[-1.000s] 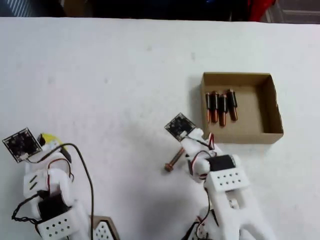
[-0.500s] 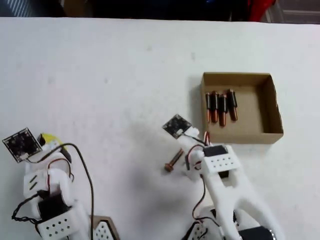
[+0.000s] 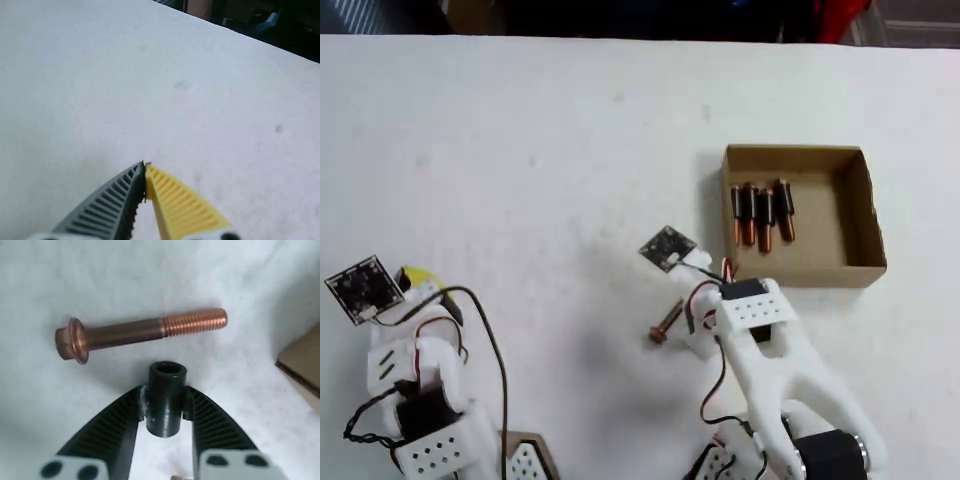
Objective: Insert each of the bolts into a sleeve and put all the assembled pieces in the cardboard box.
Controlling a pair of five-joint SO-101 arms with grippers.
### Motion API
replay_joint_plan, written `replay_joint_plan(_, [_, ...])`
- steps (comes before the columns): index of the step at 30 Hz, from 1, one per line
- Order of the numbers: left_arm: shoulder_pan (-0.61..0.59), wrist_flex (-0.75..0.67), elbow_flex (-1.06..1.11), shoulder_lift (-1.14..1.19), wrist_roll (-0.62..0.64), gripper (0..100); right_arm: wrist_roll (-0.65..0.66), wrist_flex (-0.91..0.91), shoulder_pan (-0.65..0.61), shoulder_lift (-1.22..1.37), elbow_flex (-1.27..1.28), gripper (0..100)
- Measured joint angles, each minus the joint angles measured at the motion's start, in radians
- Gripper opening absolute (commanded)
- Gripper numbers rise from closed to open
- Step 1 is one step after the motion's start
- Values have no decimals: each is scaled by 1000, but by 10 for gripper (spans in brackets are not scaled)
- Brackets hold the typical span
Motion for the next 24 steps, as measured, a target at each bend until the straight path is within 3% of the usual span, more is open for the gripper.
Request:
replay_joint_plan(8, [34, 2, 0, 0, 0, 30, 0, 0, 0, 0, 0, 111])
replay_joint_plan(13, [38, 2, 0, 0, 0, 30, 0, 2, 0, 17, -21, 17])
replay_joint_plan(24, [38, 2, 0, 0, 0, 30, 2, 2, 11, 20, -38, 23])
